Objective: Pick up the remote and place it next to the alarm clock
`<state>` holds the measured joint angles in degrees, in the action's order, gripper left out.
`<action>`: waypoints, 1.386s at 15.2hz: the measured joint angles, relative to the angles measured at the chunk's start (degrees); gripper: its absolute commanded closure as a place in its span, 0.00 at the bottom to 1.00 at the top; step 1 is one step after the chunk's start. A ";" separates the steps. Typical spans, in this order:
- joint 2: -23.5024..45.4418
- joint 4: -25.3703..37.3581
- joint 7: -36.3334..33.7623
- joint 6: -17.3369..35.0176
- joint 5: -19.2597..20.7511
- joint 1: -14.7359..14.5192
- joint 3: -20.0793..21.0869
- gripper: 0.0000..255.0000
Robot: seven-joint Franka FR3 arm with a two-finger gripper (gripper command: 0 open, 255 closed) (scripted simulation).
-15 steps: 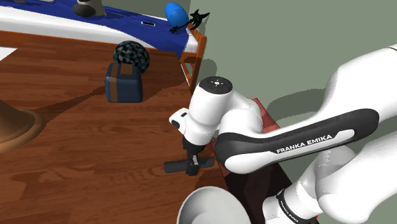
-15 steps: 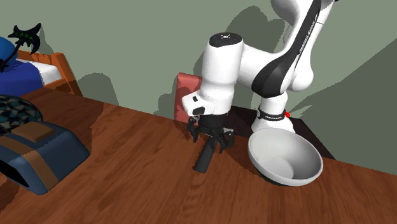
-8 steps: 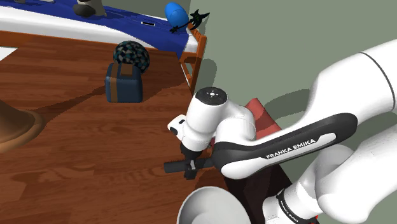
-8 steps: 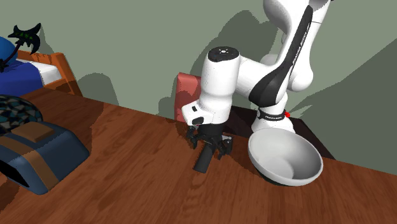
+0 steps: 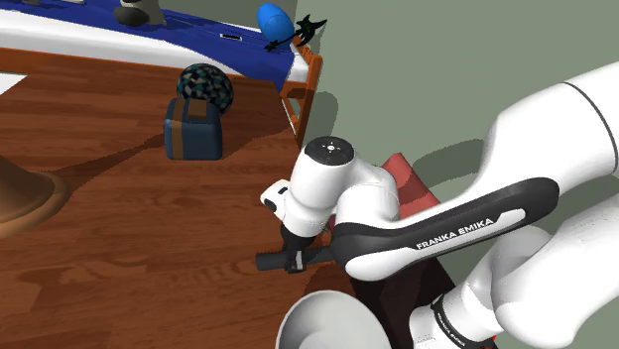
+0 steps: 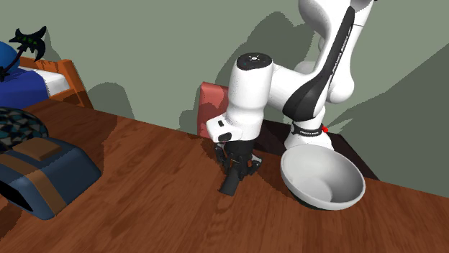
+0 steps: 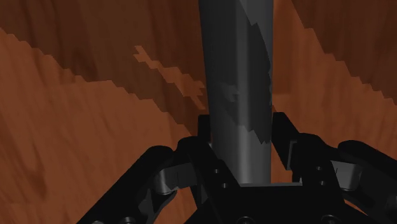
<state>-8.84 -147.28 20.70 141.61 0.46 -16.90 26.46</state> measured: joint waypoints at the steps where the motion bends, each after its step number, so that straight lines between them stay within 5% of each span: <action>1: -0.02 -0.02 0.03 0.06 -0.03 0.00 -0.02 1.00; 8: -0.24 0.10 0.23 -0.33 -0.16 0.11 -0.23 1.00; 21: -7.28 4.15 3.48 -11.00 -3.75 -1.05 -1.88 1.00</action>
<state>-16.11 -143.13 24.17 130.61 -3.29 -17.95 24.57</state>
